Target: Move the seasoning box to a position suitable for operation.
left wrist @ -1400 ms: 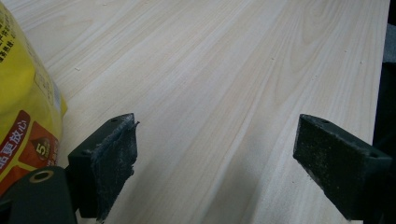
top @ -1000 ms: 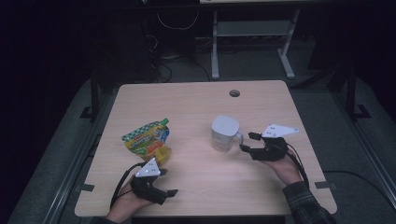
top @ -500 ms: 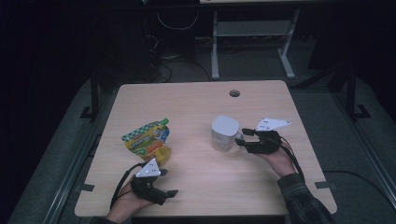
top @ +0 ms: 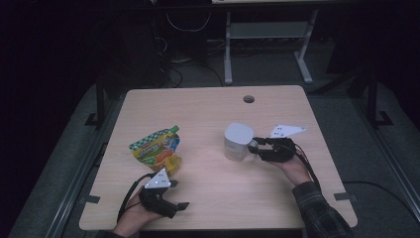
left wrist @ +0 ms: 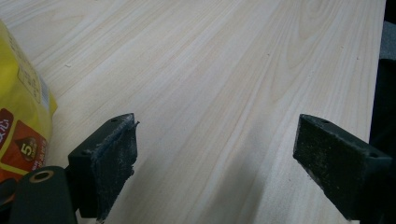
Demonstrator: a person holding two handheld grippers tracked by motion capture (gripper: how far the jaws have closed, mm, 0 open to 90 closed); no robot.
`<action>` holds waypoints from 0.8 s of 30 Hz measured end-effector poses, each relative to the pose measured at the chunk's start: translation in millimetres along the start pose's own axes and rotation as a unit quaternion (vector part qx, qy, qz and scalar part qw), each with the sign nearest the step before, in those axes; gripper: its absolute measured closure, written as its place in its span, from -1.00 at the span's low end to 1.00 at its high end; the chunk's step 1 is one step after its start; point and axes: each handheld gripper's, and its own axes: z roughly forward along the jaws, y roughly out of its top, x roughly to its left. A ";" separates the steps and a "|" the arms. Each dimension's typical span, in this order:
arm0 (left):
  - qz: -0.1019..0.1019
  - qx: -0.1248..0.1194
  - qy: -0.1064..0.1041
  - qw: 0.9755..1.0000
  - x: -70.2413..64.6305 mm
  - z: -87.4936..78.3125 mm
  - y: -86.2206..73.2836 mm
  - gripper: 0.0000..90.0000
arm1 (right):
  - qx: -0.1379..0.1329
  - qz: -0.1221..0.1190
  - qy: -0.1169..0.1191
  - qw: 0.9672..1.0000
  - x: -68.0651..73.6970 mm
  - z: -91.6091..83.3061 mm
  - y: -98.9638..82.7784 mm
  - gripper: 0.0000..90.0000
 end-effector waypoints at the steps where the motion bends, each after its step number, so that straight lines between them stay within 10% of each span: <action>1: 0.000 -0.001 0.000 1.000 -0.1 0.0 0.0 -0.71 | 0.001 0.002 0.001 1.000 0.1 0.3 -0.1 0.28; 24: 0.003 0.005 -0.004 1.000 -0.4 0.6 -0.1 -0.71 | 0.004 -0.022 -0.002 1.000 6.9 -3.1 1.8 0.53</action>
